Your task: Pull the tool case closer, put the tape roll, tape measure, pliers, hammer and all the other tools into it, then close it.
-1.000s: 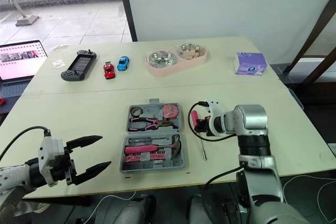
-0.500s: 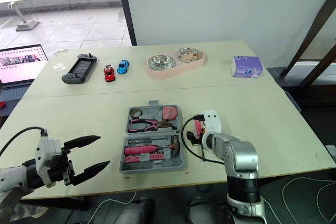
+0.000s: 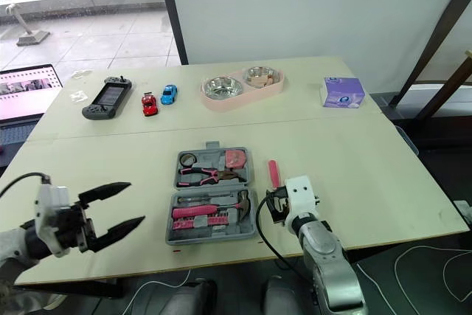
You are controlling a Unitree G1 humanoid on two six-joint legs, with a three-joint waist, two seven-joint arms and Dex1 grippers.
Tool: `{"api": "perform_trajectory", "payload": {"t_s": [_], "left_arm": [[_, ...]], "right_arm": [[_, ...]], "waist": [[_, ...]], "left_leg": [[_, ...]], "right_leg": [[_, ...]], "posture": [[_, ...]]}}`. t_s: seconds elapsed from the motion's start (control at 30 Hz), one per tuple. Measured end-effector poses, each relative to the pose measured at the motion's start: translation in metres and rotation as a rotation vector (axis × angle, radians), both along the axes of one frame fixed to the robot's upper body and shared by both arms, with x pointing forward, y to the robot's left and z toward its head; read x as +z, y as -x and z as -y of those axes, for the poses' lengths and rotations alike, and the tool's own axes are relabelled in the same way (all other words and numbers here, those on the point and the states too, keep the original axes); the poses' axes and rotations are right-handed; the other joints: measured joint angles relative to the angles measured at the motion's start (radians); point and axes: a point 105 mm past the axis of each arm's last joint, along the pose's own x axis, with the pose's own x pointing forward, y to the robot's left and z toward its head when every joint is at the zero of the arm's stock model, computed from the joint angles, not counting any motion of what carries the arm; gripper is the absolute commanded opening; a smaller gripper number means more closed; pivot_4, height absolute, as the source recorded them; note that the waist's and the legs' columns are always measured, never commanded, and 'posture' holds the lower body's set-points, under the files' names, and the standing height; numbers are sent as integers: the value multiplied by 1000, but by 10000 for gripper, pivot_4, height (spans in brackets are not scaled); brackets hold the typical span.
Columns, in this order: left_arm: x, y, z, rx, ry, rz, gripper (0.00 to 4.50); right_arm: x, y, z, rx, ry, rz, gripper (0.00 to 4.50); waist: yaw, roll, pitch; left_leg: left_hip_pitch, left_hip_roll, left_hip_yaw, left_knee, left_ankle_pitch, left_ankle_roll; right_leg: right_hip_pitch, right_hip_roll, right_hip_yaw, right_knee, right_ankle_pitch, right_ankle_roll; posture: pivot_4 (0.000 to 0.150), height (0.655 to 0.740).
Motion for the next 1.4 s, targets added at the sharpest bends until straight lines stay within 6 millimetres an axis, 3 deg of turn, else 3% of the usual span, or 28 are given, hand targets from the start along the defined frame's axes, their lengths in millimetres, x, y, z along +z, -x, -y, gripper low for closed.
{"api": "perform_trajectory", "payload": {"t_s": [0.23,0.43,0.73,0.87,1.07,1.3,1.4], "left_arm": [[-10,7,-16,-51,-42,-47,45000],[-12,16,-15,-131,-12,-108,45000],[-10,15,-12,-154,23,-106,45000],[-9,14,-12,-156,24,-101,45000],[-8,13,-12,-157,24,-97,45000],[-8,13,-11,-156,29,-97,45000],[-9,13,-11,-154,30,-97,45000]], "right_arm": [[-8,-14,-6,-11,-25,-25,44220],[-25,-16,-11,-51,-66,-79,44220],[-26,-27,-7,-84,-63,-67,44220],[-26,-28,-7,-85,-54,-69,31965],[-26,-28,-8,-83,-54,-69,4455],[-21,-28,-15,13,21,-28,4060],[5,-30,-22,149,101,55,4060]], "waist": [[2,0,0],[0,0,0],[0,0,0],[0,0,0],[-2,-1,0],[-2,0,0],[-1,0,0]], "left_leg": [[0,0,0,0,0,0],[0,0,0,0,0,0],[0,0,0,0,0,0],[0,0,0,0,0,0],[0,1,0,0,0,0],[0,1,1,0,0,0],[0,0,1,0,0,0]], "right_leg": [[0,0,0,0,0,0],[-1,0,1,0,0,0],[-1,0,1,0,0,-1],[-1,0,1,0,0,-1],[-1,1,1,1,0,-1],[-2,1,2,1,0,-1],[-2,0,2,1,0,-1]], "posture": [[1500,7233],[1500,7233],[1500,7233],[1500,7233],[1500,7233],[1500,7233],[1500,7233]]}}
